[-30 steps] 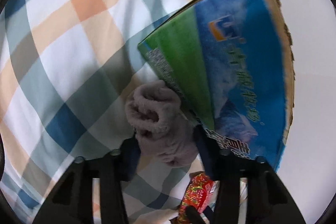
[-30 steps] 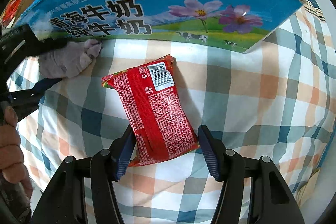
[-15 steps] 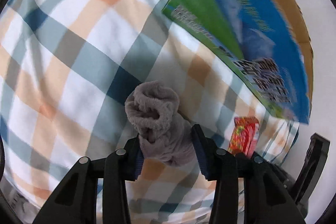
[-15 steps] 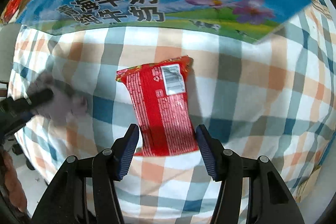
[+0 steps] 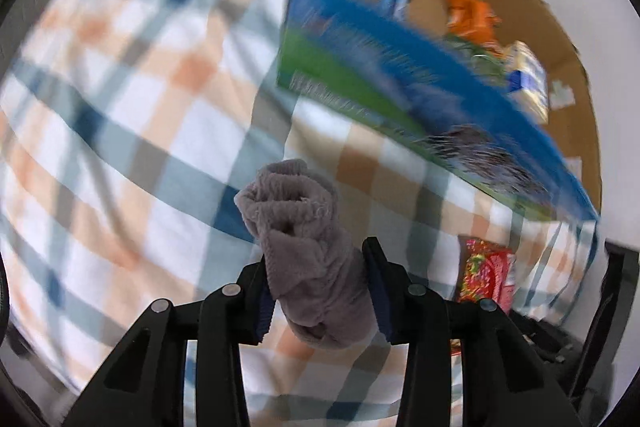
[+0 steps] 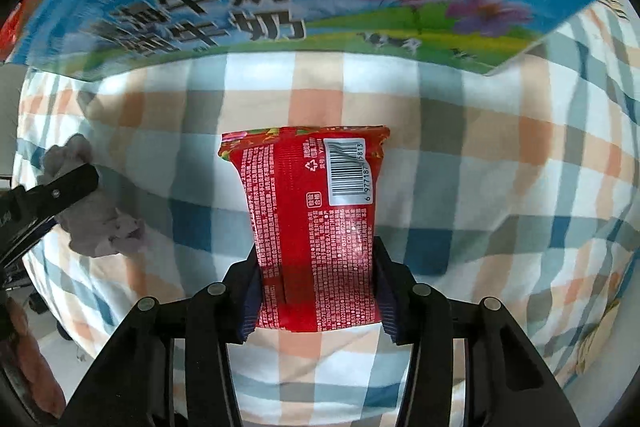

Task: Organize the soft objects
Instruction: 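Lower the sock and red pack into the box and open both grippers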

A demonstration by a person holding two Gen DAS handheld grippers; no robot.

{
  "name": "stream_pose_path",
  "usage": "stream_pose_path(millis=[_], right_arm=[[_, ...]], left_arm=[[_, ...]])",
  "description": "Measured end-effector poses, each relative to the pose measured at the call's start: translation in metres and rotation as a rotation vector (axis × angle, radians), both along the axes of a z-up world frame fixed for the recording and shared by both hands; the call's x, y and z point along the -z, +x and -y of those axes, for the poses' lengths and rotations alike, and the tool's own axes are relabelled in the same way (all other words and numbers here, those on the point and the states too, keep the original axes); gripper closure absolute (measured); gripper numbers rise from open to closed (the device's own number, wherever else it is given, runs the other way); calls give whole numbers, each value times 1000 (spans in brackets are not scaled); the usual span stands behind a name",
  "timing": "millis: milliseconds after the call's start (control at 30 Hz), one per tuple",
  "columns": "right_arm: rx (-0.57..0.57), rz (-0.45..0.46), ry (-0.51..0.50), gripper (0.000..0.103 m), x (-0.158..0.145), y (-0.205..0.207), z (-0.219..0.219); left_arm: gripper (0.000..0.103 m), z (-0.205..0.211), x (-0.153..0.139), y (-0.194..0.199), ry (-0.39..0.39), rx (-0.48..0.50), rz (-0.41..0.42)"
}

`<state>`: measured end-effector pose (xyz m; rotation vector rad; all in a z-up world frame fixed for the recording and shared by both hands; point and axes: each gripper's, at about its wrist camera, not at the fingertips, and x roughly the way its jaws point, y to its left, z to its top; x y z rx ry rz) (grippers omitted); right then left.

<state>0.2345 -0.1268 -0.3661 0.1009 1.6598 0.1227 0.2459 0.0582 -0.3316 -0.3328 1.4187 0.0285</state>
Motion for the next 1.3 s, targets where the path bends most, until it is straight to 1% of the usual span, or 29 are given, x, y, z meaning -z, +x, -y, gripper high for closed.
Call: stream_pose_path(millis=[167, 267, 367, 467, 600, 733, 867, 1000, 1133, 1300], right_arm=[[21, 61, 29, 54, -40, -7, 6], [34, 116, 28, 54, -72, -13, 16], [46, 173, 28, 54, -105, -16, 23], [67, 227, 38, 54, -142, -22, 30], [92, 286, 44, 54, -166, -28, 33], [111, 336, 40, 54, -199, -35, 35], [131, 358, 50, 54, -213, -34, 39], [149, 375, 62, 54, -224, -29, 44], [172, 396, 71, 54, -232, -12, 48], [203, 406, 50, 54, -232, 22, 56]], left_arm=[[66, 20, -53, -2, 119, 120, 108], [66, 40, -78, -4, 172, 160, 171], [66, 45, -99, -6, 184, 182, 204], [66, 51, -117, -10, 176, 195, 233], [66, 64, -140, -12, 183, 225, 279], [66, 70, -162, -13, 172, 241, 322], [66, 73, -179, -9, 162, 254, 350], [66, 77, -186, 9, 134, 279, 344], [66, 77, -185, 38, 90, 300, 313], [66, 78, -177, 85, 74, 317, 265]])
